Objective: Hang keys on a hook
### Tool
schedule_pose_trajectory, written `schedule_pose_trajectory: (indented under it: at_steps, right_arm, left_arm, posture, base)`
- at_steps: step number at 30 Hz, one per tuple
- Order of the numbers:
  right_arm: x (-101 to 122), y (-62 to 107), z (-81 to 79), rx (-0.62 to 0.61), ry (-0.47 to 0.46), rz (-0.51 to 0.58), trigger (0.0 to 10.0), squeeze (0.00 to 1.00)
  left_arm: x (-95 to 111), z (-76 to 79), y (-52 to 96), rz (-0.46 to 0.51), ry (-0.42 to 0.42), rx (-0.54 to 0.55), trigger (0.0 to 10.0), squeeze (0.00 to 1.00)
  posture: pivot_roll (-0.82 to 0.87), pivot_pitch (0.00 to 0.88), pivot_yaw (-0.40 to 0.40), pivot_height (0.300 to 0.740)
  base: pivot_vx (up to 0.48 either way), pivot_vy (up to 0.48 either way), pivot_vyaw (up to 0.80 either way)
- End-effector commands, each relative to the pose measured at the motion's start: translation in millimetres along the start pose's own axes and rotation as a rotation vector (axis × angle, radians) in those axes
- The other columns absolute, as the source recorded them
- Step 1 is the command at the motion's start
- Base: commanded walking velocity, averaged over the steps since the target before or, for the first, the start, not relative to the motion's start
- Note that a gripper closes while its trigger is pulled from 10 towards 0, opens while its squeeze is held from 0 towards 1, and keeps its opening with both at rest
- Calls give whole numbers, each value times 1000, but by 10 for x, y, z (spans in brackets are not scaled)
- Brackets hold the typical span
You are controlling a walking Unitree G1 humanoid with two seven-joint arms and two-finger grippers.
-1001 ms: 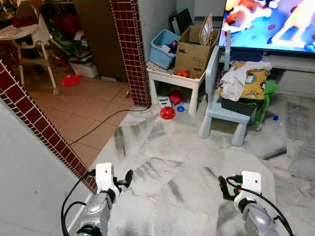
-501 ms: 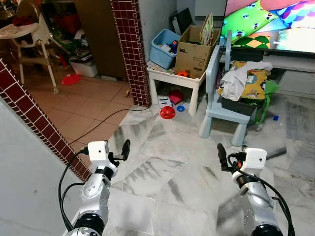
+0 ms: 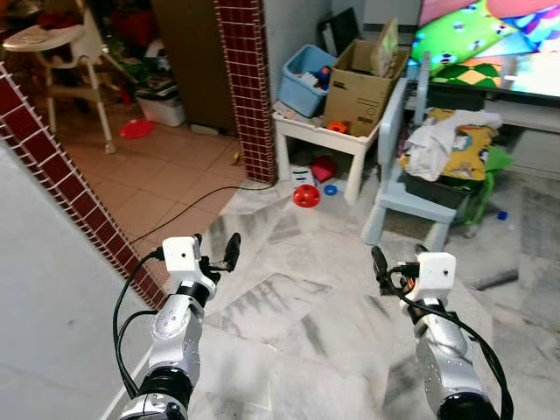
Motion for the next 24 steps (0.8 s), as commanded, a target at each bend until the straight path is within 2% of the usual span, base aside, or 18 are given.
schedule_pose_trajectory:
  at_steps: [1, 12, 16, 20, 24]
  right_arm:
    - [67, -14, 26, -8, 14, 23, 10000, 0]
    - [284, -75, 159, -56, 1, 70, 10000, 0]
    - [370, -112, 213, -59, 30, 88, 10000, 0]
    - [386, -114, 225, -57, 36, 90, 10000, 0]
    - [399, -113, 195, -41, 47, 93, 10000, 0]
  left_arm:
    - [57, 16, -30, 9, -10, -14, 10000, 0]
    - [112, 4, -103, -33, -15, 11, 10000, 0]
    - [207, -21, -126, 0, -17, 23, 10000, 0]
    - [220, -31, -132, 5, -7, 38, 10000, 0]
    - [233, -26, -130, 14, -43, 39, 10000, 0]
  posture:
    - [-85, 0, 65, 740]
    - [-98, 0, 73, 740]
    - [-99, 0, 75, 740]
    - [-95, 0, 72, 740]
    - [-95, 0, 71, 740]
  base:
    - [0, 0, 800]
    - [0, 0, 800]
    - [0, 0, 800]
    - [0, 0, 800]
    - [0, 0, 800]
Point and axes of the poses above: a point about 5 cm out from each wrist's last joint towards the gripper, its own y axis pointing back from the gripper into the wrist, its own x axis along the axis of the wrist's last joint, z = x × y, the point moved 2 cm from there along -y, pointing out of the wrist towards the gripper, and after that the axes turned 2 degrees about y, right-handed, at the moved point
